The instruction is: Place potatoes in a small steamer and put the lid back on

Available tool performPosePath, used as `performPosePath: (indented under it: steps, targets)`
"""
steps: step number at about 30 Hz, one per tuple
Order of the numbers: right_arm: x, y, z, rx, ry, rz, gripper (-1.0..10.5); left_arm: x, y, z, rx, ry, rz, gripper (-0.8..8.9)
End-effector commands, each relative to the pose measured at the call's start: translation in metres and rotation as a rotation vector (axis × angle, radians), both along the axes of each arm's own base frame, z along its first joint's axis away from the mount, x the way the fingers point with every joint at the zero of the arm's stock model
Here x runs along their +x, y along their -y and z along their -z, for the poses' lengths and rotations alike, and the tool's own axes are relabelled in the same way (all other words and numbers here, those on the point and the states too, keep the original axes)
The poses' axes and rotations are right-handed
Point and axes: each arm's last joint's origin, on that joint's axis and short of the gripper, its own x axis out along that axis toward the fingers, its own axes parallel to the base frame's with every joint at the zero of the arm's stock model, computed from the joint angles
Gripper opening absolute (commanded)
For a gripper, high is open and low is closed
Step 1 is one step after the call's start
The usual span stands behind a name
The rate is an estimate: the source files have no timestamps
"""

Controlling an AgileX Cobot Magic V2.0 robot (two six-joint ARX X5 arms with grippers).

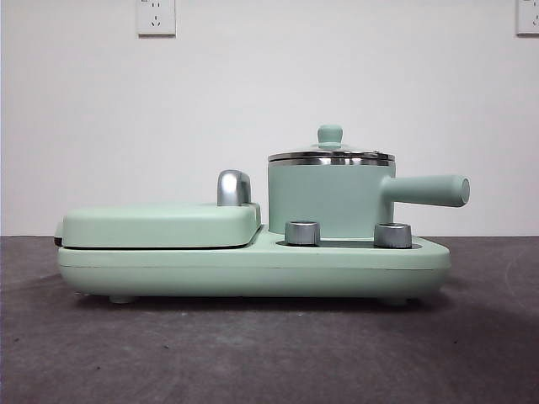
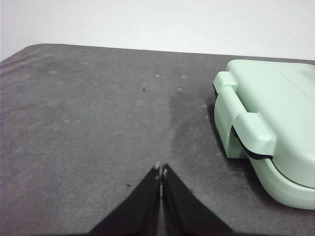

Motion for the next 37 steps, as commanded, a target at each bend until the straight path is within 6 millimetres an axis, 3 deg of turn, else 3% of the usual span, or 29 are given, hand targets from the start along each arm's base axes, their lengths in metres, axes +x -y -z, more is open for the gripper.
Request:
performPosePath:
  steps: [1,6,37]
  targets:
    - [0.000,0.000,0.008,-0.019,0.016,0.002,0.2,0.001,0.000,0.007,0.009,-0.025,-0.001,0.06]
    - [-0.001,0.002,0.019,-0.025,-0.020,0.060,0.2,0.001,0.000,0.007,0.009,-0.025,-0.001,0.06]
    - [-0.001,0.002,0.017,-0.027,0.002,0.082,0.2,0.001,0.000,0.007,0.009,-0.025,-0.001,0.06]
